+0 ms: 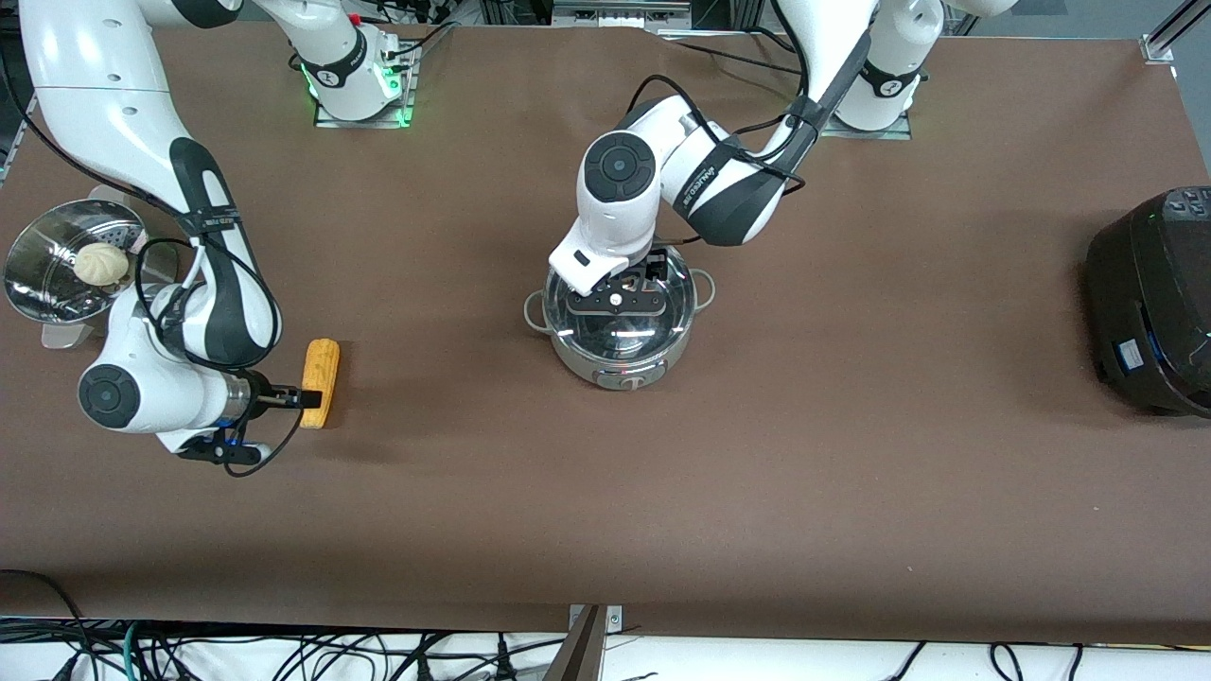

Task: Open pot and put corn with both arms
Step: 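Reach the left gripper to the lid knob while the right gripper reaches the corn, then grasp the lid knob with the left gripper while the right gripper grasps the corn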

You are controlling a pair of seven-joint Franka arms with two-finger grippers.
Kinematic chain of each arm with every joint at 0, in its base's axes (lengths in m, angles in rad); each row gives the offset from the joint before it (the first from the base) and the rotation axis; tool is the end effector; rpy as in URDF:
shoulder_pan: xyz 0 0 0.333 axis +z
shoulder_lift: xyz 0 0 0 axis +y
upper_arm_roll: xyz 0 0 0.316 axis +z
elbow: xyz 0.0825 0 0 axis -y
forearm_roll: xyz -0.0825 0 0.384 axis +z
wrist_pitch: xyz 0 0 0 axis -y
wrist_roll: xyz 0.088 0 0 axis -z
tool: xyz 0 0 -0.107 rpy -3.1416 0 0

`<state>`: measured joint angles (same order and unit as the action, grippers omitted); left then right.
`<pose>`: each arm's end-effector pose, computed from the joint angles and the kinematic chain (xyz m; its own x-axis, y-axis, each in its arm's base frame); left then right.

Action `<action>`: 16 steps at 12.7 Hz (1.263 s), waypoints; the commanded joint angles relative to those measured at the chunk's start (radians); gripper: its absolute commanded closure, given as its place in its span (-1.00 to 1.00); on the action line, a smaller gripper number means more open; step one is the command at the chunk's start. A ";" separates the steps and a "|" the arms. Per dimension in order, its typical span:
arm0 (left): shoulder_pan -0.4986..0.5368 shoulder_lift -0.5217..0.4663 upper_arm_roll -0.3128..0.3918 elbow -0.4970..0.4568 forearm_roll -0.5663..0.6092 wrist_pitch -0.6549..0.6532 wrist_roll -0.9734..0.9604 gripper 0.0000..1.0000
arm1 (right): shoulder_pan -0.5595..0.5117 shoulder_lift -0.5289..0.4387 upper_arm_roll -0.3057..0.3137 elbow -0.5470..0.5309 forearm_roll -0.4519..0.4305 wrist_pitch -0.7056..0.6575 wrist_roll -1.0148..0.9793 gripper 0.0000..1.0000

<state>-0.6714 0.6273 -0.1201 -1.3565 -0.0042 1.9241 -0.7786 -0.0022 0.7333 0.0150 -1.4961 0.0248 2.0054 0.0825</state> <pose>0.5172 -0.4988 0.3522 0.9957 0.0087 -0.0921 0.0100 -0.9999 0.0133 0.6890 0.0088 0.2190 0.9712 -0.0819 -0.2240 -0.0866 -0.9962 -0.0112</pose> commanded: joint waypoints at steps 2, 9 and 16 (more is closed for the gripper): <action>-0.027 0.009 0.010 0.011 0.069 -0.017 0.012 -0.26 | 0.001 0.001 0.025 -0.027 0.017 0.026 0.006 -1.00; -0.011 -0.011 0.010 0.033 -0.031 -0.076 0.004 1.00 | 0.001 0.024 0.026 -0.067 0.017 0.033 0.003 -0.72; 0.186 -0.133 0.017 0.194 -0.043 -0.489 0.063 1.00 | 0.001 0.003 0.049 -0.062 0.015 0.010 0.003 1.00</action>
<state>-0.5496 0.5283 -0.1015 -1.2155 -0.0496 1.5644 -0.7707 0.0024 0.7668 0.0399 -1.5467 0.0273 2.0229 0.0838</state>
